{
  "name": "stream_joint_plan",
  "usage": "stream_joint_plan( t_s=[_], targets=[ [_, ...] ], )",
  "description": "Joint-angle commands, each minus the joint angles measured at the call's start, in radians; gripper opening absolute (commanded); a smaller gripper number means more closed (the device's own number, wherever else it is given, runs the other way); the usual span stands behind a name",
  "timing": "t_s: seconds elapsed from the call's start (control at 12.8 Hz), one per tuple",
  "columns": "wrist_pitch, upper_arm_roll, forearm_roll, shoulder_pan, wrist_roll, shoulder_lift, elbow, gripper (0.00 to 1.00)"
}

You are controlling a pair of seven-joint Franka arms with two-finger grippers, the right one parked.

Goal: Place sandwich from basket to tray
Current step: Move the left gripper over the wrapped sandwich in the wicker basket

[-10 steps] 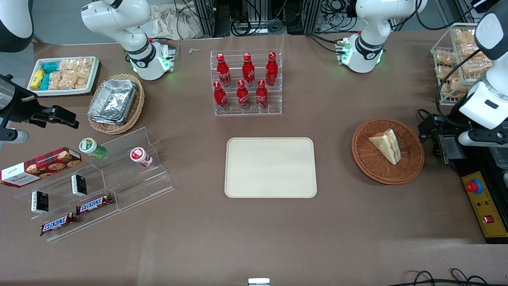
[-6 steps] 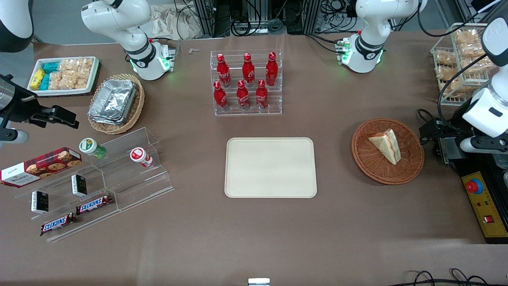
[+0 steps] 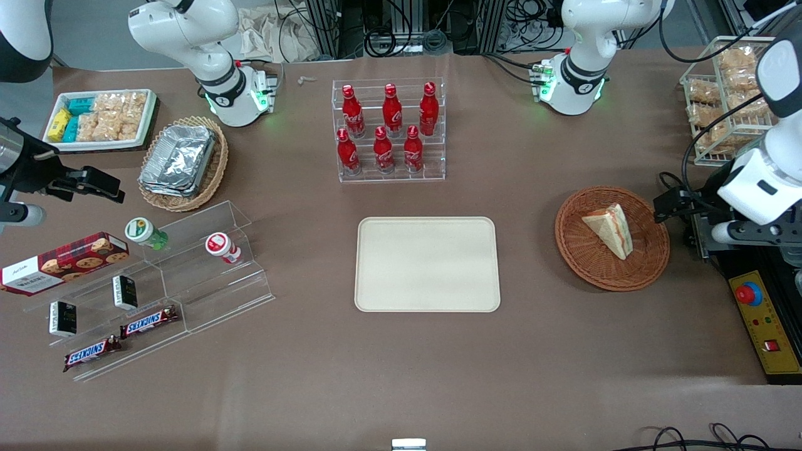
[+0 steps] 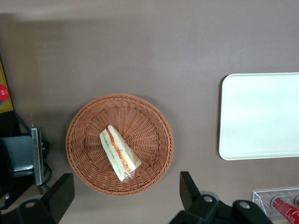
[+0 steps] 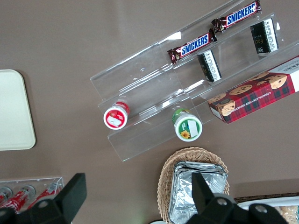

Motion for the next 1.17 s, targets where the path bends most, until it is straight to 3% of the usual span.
stream_joint_plan(
  t_s=[0.0, 0.16, 0.39, 0.7, 1.1],
  targets=[
    [0.122, 0.006, 0.032, -0.005, -0.052, -0.11, -0.213, 1.0],
    [0.238, 0.003, 0.094, -0.005, -0.097, -0.188, -0.388, 1.0],
    [0.321, 0.011, 0.096, -0.002, -0.317, -0.217, -0.535, 1.0],
    [0.411, 0.011, 0.094, 0.011, -0.471, -0.196, -0.606, 1.0],
    [0.599, 0.011, 0.092, 0.014, -0.514, -0.119, -0.721, 1.0]
  ],
)
